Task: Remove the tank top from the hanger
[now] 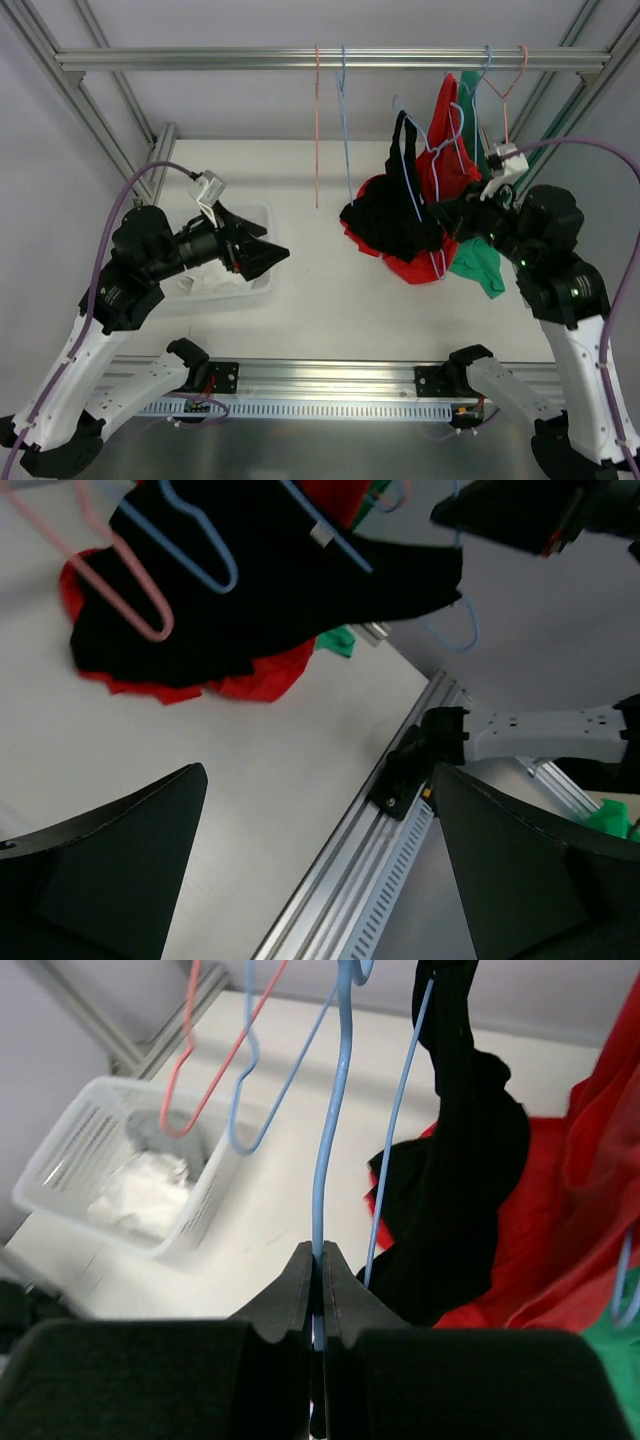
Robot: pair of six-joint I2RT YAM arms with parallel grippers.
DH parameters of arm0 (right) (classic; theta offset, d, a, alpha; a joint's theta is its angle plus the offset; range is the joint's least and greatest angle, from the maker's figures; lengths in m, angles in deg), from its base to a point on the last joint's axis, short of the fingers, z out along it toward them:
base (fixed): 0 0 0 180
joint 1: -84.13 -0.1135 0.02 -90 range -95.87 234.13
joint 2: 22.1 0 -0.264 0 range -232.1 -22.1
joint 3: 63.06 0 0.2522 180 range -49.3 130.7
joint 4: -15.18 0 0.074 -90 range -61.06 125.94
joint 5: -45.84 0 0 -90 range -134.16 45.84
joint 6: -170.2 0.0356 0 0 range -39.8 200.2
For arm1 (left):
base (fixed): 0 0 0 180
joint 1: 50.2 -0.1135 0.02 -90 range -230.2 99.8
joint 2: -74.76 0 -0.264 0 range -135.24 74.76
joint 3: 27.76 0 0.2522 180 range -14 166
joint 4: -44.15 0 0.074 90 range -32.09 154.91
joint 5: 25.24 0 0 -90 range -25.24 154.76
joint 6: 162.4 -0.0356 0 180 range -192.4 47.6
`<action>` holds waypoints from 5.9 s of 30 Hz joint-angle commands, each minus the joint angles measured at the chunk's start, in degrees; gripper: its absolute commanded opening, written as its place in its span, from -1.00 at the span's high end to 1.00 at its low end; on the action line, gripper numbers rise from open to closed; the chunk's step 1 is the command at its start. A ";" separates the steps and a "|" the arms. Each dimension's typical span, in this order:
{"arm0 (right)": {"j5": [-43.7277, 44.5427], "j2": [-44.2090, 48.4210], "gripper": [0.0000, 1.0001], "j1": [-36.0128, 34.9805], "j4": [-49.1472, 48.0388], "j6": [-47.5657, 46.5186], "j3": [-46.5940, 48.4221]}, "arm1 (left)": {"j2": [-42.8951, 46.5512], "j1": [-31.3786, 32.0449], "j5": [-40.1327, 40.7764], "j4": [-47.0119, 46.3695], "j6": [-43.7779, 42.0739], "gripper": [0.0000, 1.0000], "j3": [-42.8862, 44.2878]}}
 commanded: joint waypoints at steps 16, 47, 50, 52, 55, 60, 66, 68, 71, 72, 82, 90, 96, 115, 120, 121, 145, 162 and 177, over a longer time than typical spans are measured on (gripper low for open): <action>-17.22 21.26 0.99 -0.02 38.63 -0.06 17.37 | -41.66 28.24 16.07 -10.78 -23.88 -0.93 41.71; -15.46 18.89 0.99 -0.46 33.10 0.03 18.16 | -34.46 28.32 16.24 -24.49 -17.38 -0.50 23.00; -15.81 18.89 0.99 -0.38 32.57 0.47 18.16 | -35.69 28.32 16.51 -24.49 -17.56 -0.33 22.65; -16.16 18.89 1.00 -0.46 32.48 0.55 18.25 | -36.31 28.32 16.59 -24.49 -17.56 -0.26 22.30; -15.99 19.06 0.99 -0.46 32.48 0.56 18.77 | -36.83 28.32 16.94 -24.49 -17.64 -0.20 21.77; -16.52 19.32 0.99 -0.46 32.48 0.82 19.04 | -37.80 28.32 16.42 -24.49 -17.82 -0.13 21.59; -16.95 19.68 0.99 -0.38 32.22 0.99 18.87 | -39.12 28.32 16.07 -24.84 -17.82 0.36 22.21; -16.69 19.85 0.99 -0.46 32.30 0.99 18.69 | -39.03 28.32 16.33 -26.24 -17.82 0.48 21.95; -16.34 20.38 0.99 -0.38 32.30 0.99 17.99 | -38.42 28.32 17.21 -27.39 -17.82 0.87 21.33; -16.17 20.38 0.99 -0.38 32.30 0.91 17.72 | -38.24 28.32 17.64 -27.65 -17.64 0.98 21.16; -16.59 24.24 0.99 -0.38 34.77 -2.61 9.38 | -30.07 28.32 53.30 -29.85 -10.35 1.00 12.82; -27.59 27.85 0.99 -0.46 30.99 -4.36 11.30 | -29.28 27.71 57.31 -27.04 -7.80 1.00 11.40; -32.78 34.61 0.99 -0.38 17.57 -5.34 4.82 | -27.08 27.62 33.87 -27.04 -9.73 1.00 10.61; -1.22 28.04 1.00 -0.11 -28.69 5.58 -14.56 | -23.48 34.04 5.19 -34.18 -0.95 1.00 -21.38; 0.97 24.52 0.99 -0.02 -5.96 4.68 -14.18 | -19.35 34.04 14.56 -29.51 -1.55 0.37 -20.43; 0.89 23.55 0.99 -0.02 -4.97 4.86 -14.36 | -18.47 34.04 15.62 -28.19 -2.08 0.19 -19.81; 11.52 -34.36 0.99 -13.11 -2.15 0.82 34.13 | -4.14 34.04 29.78 -13.15 -1.47 -0.97 -23.76; 17.67 -39.04 0.36 -15.05 -4.26 3.72 31.71 | -6.59 34.12 27.59 -14.37 0.11 -0.97 -22.62; 16.19 9.11 -0.99 -8.46 5.93 -2.78 1.56 | -42.59 38.60 32.32 -20.09 -5.16 -0.97 -6.02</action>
